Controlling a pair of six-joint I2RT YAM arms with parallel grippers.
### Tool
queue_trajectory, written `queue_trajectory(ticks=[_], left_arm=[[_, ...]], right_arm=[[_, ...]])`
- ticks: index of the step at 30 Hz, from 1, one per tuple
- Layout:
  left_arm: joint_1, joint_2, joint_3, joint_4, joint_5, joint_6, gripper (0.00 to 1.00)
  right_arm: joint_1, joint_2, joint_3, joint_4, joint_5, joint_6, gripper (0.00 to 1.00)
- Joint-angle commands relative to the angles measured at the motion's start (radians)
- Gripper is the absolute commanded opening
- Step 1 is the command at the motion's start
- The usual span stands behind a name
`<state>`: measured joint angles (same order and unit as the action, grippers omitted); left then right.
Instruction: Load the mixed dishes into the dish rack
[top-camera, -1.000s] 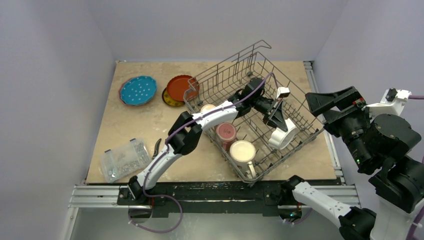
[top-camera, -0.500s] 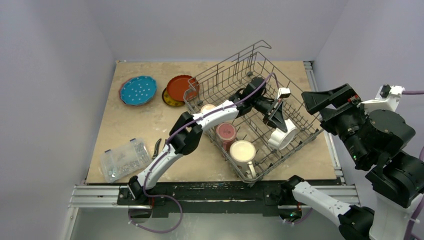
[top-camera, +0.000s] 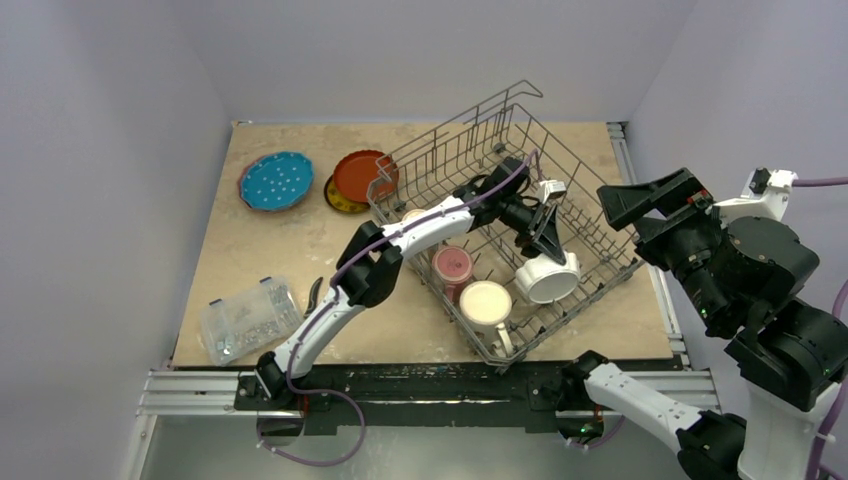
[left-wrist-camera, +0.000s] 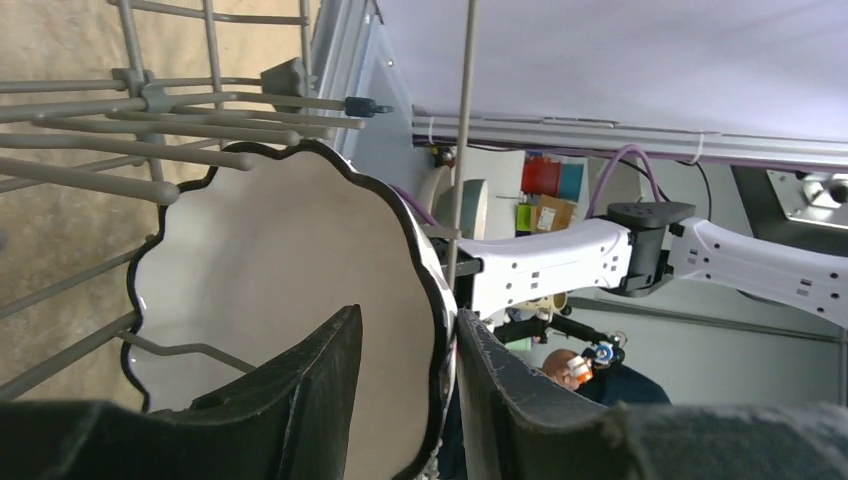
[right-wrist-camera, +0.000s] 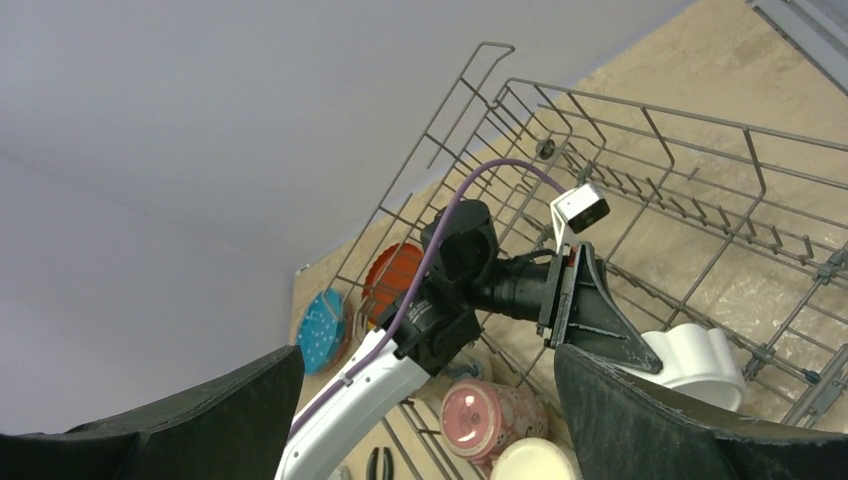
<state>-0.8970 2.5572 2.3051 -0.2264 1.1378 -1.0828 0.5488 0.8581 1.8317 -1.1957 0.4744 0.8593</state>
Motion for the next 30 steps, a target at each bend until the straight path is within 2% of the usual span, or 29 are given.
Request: queue_trajectory(ticks=[1, 6, 9, 15, 23, 25, 30], left_arm=[[0.004, -0.115, 0.02, -0.084, -0.079, 0.121, 0.38], [0.003, -0.164, 0.005, -0.204, -0.172, 0.226, 0.38], [0.002, -0.197, -0.012, -0.274, -0.216, 0.3, 0.45], [-0.006, -0.213, -0.017, -0.366, -0.249, 0.384, 0.48], [-0.04, -0.216, 0.01, -0.44, -0.293, 0.468, 0.6], [-0.041, -0.212, 0.011, -0.457, -0.299, 0.482, 0.6], [-0.053, -0.189, 0.01, -0.448, -0.279, 0.479, 0.51]], right_arm=[[0.003, -0.003, -0.006, 0.022, -0.017, 0.003, 0.98], [0.003, -0.005, -0.007, 0.022, -0.02, 0.002, 0.98], [0.002, -0.006, -0.011, 0.021, -0.02, 0.0, 0.98], [0.002, -0.011, -0.017, 0.025, -0.02, 0.0, 0.98], [0.003, -0.013, -0.027, 0.027, -0.024, 0.001, 0.98], [0.003, -0.016, -0.031, 0.029, -0.025, 0.004, 0.98], [0.003, -0.021, -0.038, 0.032, -0.026, 0.006, 0.98]])
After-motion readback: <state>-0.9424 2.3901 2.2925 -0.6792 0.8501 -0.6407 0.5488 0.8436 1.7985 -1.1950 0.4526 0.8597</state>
